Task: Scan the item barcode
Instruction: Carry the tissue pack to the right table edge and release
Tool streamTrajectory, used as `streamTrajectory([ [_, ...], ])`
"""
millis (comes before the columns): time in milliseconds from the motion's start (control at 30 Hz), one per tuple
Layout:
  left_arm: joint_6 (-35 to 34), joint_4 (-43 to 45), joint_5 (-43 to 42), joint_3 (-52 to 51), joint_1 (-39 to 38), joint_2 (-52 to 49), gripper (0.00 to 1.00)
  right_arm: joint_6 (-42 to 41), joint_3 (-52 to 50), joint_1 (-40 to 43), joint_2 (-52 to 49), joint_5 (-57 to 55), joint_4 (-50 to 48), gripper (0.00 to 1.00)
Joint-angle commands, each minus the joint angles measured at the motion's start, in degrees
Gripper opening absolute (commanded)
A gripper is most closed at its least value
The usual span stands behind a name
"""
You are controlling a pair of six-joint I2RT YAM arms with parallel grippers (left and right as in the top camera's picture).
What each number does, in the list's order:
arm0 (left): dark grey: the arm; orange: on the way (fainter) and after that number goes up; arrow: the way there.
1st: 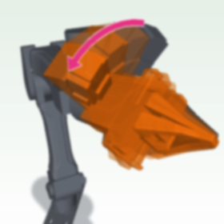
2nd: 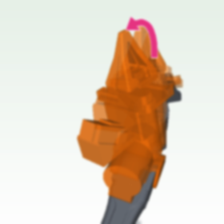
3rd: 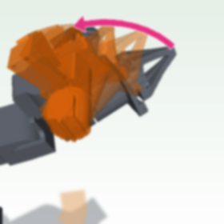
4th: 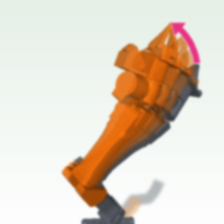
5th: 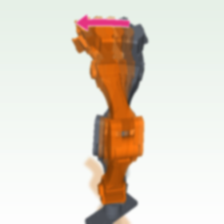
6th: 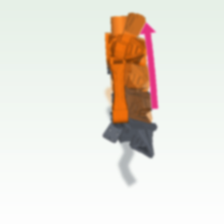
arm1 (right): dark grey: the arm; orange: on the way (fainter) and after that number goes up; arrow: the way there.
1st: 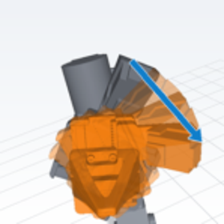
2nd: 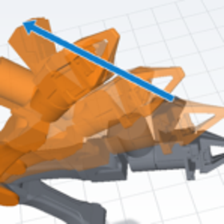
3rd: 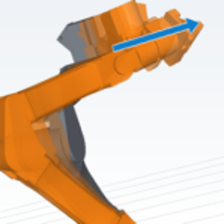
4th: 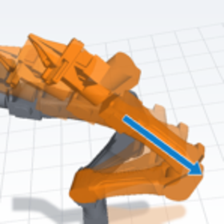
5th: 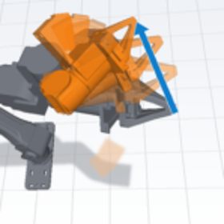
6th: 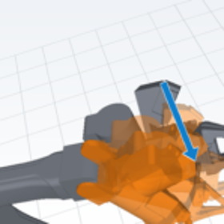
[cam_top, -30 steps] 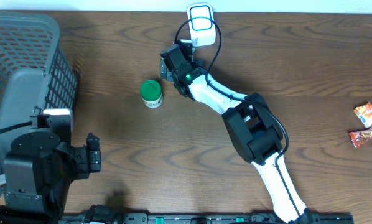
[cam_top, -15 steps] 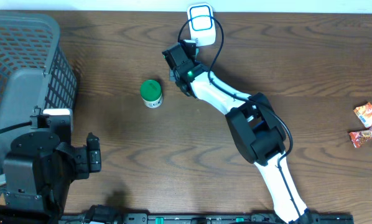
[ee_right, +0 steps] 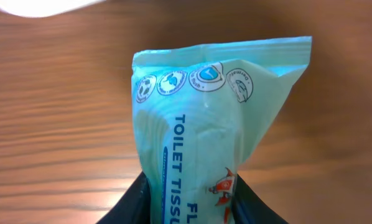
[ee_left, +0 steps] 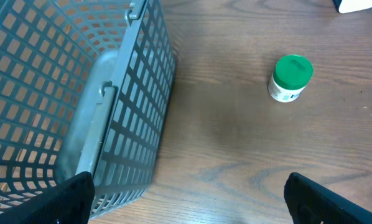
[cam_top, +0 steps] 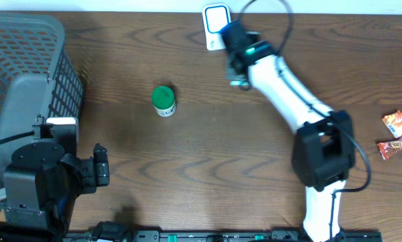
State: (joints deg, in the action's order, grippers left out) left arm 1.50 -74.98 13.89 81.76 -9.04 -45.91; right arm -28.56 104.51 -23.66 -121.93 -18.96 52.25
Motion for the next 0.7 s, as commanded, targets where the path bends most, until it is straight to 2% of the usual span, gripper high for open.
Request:
streamTrajectory([
  [0,-0.26,-0.07,0.31,-0.02,0.24,-0.02,0.98,5.49,-0.13,9.2,0.5,-2.21,5.05,0.01],
  [133,-0.26,-0.07,0.31,-0.02,0.24,-0.02,0.98,10.58,-1.16,19.65,0.2,-2.19,6.47,0.02],
  [200,-0.26,-0.04,0.31,-0.02,0.24,-0.02,0.98,12.28,-2.21,26.86,-0.02,-2.19,4.9,0.03],
  [333,-0.26,-0.07,0.31,-0.02,0.24,-0.02,0.98,14.21,-4.31,36.17,-0.04,-2.08,1.86,0.04],
  [600,-0.26,-0.04,0.31,-0.02,0.24,-0.02,0.98,20.09,-14.49,49.11,-0.04,1.64,-9.16,0.07],
  [667,-0.26,-0.04,0.31,-0.02,0.24,-0.02,0.98,20.04,-17.29,50.45,-0.04,2.8,-11.96,0.13],
])
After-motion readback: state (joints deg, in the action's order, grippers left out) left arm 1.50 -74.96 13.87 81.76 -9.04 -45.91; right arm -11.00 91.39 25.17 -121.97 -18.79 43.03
